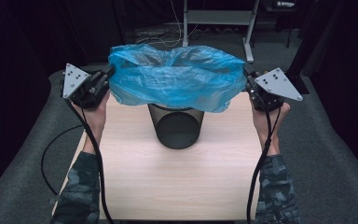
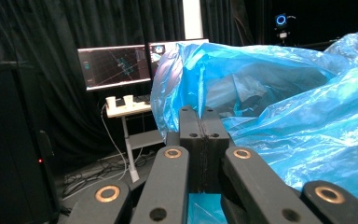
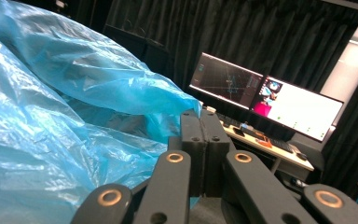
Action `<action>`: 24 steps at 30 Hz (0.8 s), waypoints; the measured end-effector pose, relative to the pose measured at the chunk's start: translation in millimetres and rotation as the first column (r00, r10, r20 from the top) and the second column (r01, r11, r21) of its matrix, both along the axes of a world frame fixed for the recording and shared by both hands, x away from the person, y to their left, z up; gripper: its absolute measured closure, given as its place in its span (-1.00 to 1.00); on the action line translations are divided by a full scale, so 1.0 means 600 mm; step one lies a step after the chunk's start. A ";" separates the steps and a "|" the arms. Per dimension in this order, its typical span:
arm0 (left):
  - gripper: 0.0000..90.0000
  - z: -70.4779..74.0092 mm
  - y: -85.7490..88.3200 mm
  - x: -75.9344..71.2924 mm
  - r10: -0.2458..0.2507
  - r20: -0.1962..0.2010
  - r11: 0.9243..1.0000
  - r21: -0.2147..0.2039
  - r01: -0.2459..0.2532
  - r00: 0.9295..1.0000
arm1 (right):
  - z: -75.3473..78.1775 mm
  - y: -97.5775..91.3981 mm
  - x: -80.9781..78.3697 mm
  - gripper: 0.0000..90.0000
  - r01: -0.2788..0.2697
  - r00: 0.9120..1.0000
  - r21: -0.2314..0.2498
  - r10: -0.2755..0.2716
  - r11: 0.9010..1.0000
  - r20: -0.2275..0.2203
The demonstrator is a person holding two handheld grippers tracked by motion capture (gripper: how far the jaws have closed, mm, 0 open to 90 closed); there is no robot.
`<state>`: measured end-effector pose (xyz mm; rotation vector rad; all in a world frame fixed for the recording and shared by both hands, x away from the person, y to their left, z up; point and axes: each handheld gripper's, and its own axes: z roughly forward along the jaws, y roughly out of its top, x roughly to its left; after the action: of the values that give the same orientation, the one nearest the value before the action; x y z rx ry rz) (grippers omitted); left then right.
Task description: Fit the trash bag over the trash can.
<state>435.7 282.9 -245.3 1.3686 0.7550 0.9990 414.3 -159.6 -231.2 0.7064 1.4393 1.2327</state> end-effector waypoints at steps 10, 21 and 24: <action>1.00 -0.013 -0.006 0.043 0.018 -0.011 1.000 0.003 -0.018 1.000 | -0.009 0.006 0.047 1.00 0.030 1.000 0.003 -0.030 1.000 -0.009; 1.00 -0.085 0.003 0.078 -0.014 -0.144 1.000 -0.008 0.013 0.989 | -0.072 0.007 0.089 1.00 0.024 0.988 -0.010 -0.025 1.000 -0.152; 0.99 -0.110 0.004 0.082 -0.024 -0.178 1.000 -0.012 0.022 0.984 | -0.094 0.005 0.096 1.00 0.016 0.981 0.002 -0.015 1.000 -0.193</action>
<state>484.8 285.6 -311.1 1.4683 0.8743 0.8611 472.0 -156.4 -287.6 0.8575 1.5871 1.1803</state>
